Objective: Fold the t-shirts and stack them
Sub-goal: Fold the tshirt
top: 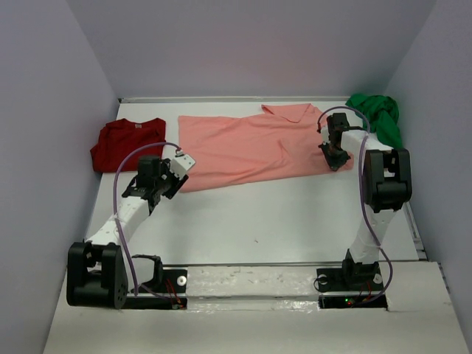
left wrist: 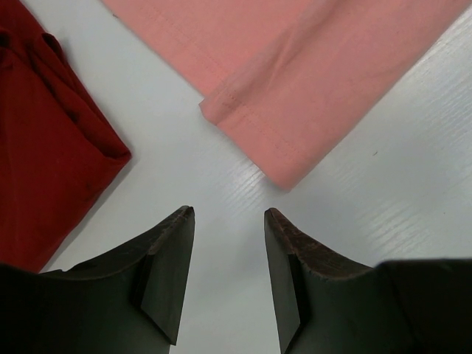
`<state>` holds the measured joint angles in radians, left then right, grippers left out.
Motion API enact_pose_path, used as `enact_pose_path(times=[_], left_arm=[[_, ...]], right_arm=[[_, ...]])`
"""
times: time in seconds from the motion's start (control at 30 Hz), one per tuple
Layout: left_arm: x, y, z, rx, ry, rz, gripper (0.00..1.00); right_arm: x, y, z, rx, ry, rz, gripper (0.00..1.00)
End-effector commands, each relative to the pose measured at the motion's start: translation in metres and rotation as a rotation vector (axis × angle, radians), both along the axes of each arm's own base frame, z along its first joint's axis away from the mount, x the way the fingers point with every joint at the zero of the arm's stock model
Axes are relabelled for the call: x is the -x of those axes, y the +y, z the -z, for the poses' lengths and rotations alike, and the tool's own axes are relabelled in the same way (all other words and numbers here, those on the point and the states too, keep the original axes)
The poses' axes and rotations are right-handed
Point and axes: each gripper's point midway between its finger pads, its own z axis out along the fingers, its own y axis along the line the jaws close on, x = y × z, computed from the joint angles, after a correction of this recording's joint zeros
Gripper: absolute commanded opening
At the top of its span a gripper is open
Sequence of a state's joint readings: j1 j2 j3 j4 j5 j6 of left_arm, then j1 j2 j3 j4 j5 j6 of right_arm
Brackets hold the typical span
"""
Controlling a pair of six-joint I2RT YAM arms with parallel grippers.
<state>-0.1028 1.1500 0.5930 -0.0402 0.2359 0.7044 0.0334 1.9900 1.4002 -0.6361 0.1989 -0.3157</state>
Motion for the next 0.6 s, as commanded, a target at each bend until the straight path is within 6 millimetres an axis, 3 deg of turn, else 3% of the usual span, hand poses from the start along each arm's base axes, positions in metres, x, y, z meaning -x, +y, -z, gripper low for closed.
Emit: enact_pose_path(times=[0.0,0.2,0.3,0.33,0.4,0.57], left_arm=[[-0.018,-0.007,-0.020,0.038,-0.055,0.013,0.54],[-0.026,-0.019,-0.011,0.075,-0.008,0.060,0.53],[-0.033,-0.028,-0.011,0.113,0.018,0.085,0.37],[-0.036,-0.030,-0.012,0.124,0.028,0.091,0.20],[-0.038,-0.036,-0.013,0.148,0.042,0.103,0.02],[-0.034,-0.040,-0.005,0.159,0.091,0.129,0.00]], right_arm=[[0.005,-0.009,0.019,0.009,0.040,0.016,0.00],[0.011,-0.007,0.025,-0.004,0.058,0.011,0.00],[0.010,-0.007,0.025,-0.003,0.054,0.013,0.00],[0.010,-0.007,0.026,-0.002,0.058,0.012,0.00],[0.011,-0.007,0.027,-0.001,0.059,0.014,0.00],[0.012,-0.008,0.028,0.005,0.064,0.013,0.00]])
